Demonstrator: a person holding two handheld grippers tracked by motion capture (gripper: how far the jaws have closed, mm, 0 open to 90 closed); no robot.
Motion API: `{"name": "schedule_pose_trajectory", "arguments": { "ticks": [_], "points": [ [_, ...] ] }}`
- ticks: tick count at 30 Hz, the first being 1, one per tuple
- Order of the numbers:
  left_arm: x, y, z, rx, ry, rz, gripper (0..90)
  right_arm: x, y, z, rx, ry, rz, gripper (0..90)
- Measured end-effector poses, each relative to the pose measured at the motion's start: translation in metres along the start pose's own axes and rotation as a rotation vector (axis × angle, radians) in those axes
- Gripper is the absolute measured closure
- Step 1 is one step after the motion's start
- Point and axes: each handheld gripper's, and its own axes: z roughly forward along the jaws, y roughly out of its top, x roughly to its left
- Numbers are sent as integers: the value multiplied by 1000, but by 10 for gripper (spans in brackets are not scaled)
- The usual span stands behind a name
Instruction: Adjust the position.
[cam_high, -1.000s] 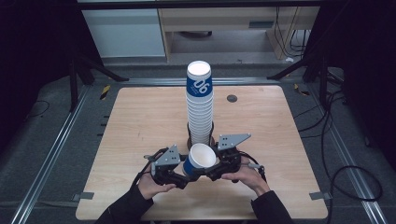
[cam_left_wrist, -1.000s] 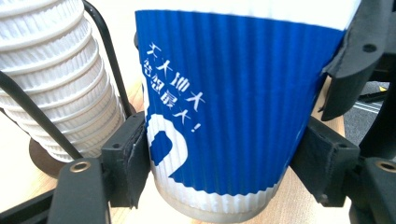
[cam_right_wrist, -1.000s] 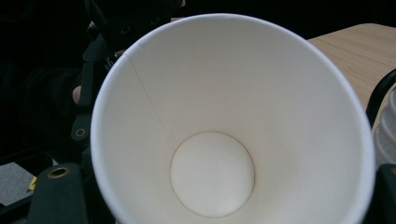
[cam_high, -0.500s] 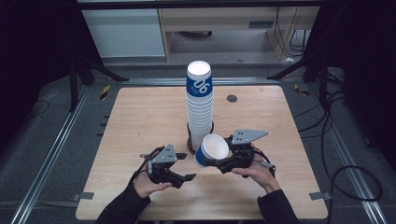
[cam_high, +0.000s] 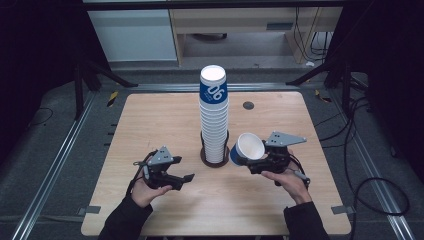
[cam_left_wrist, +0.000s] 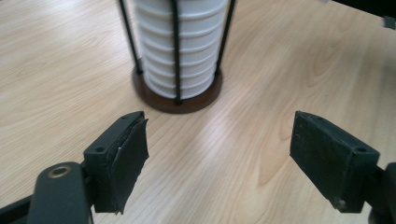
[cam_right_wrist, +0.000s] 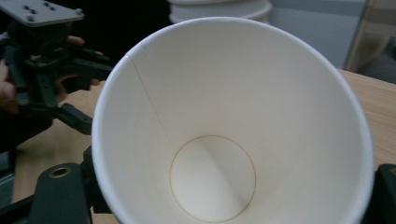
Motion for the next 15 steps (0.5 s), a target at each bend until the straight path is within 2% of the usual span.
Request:
{"name": "schedule_pose_trajectory", "arguments": {
  "ticks": [6,13,15],
  "points": [
    [12,-5,-8,-5,57,-37,184,-11,-2,-8,1,-114,28,209],
    [26,-8,-15,-16,90,-99,184,-23,-1,-18,19,-281,48,207],
    [28,-9,-16,-19,99,-108,185,-27,-2,-21,17,-304,57,207]
  ]
}}
